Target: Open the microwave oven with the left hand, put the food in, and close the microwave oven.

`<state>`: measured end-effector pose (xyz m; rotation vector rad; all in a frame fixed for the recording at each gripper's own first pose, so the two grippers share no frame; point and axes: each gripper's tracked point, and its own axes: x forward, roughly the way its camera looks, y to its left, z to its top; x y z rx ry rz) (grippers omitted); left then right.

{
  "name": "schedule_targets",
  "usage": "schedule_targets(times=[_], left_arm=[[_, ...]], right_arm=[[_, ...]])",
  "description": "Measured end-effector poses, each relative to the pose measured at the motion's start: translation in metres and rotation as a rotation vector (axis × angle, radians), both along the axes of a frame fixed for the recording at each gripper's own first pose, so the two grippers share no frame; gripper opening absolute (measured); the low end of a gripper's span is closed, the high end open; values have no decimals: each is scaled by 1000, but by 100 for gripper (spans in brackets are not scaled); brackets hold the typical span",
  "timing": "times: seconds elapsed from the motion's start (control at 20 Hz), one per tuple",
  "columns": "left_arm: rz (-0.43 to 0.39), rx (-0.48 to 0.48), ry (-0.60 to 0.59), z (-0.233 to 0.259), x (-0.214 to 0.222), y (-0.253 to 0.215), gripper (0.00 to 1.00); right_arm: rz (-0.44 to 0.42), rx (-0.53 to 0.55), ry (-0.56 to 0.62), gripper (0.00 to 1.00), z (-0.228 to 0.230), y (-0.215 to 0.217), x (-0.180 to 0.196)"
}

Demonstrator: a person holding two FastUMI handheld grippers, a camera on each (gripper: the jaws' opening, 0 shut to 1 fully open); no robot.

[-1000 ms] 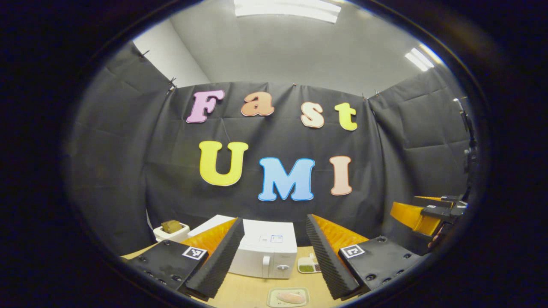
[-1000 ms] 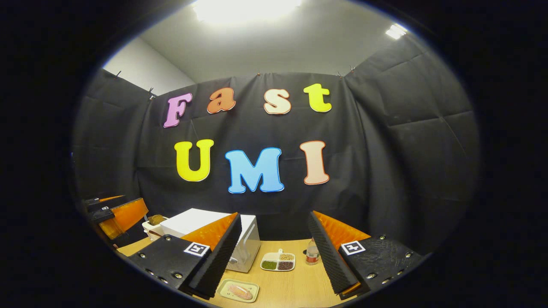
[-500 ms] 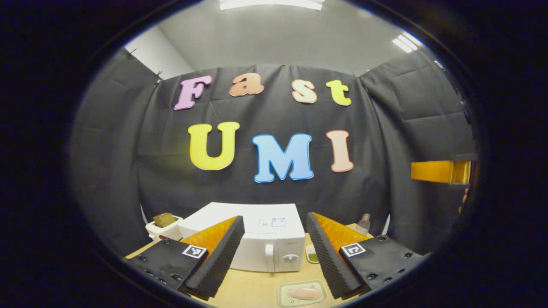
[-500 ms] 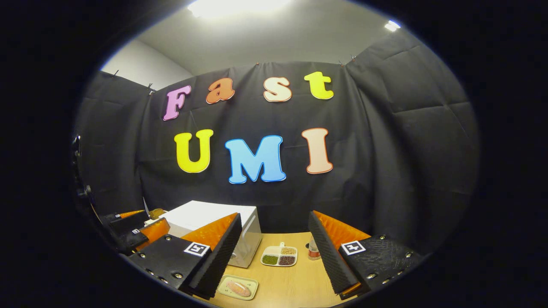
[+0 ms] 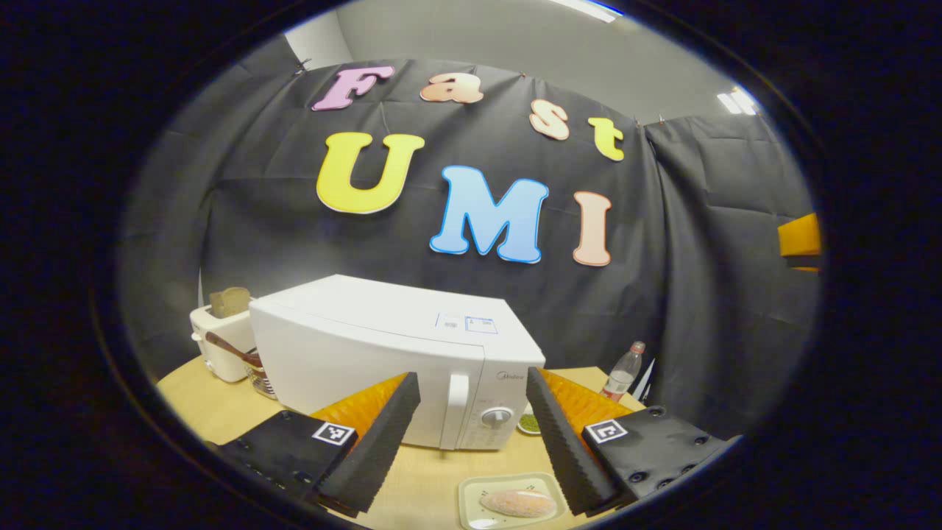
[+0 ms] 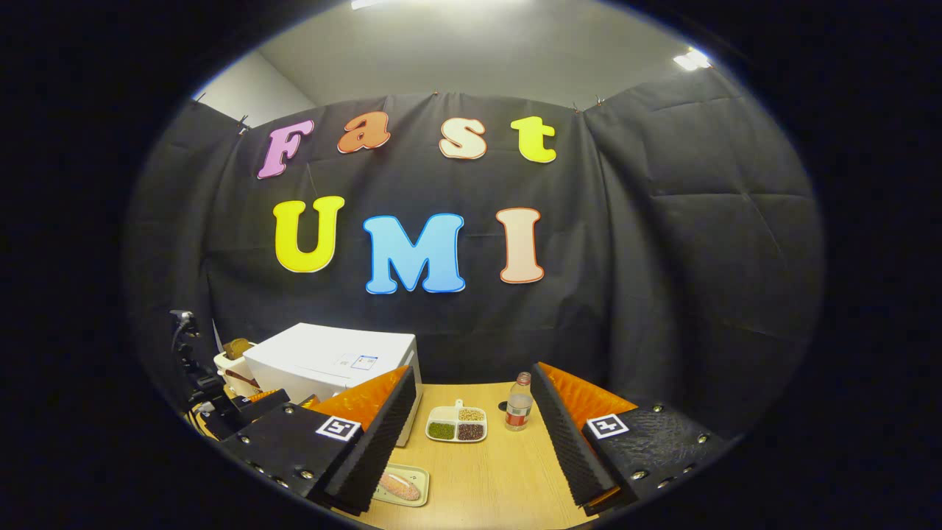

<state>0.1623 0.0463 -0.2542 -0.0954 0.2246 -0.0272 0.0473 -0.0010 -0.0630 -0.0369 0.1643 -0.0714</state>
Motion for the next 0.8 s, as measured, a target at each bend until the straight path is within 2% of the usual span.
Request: schedule_targets(times=[0.2, 0.3, 0.35, 0.4, 0.65, 0.75, 0.8], left_arm=[[-16, 12, 43, -40, 29, 6, 96], [-5, 9, 78, -60, 38, 9, 99], [-5, 1, 92, -68, 42, 8, 96], [-7, -2, 116, -76, 46, 6, 99], [0, 44, 167, -105, 63, 8, 97], [13, 30, 212, -119, 70, 12, 84], [19, 28, 224, -123, 74, 13, 81]], right_arm=[[-19, -12, 39, 96, -12, 10, -5], [-19, -11, 49, 96, -15, 17, -6], [-23, -19, 52, 96, -17, 16, -7], [-29, -25, 55, 96, -17, 15, -7], [-46, -26, 69, 96, -21, 9, -5], [-47, -23, 69, 96, -21, 8, -5], [-47, -22, 70, 96, -22, 7, -4]])
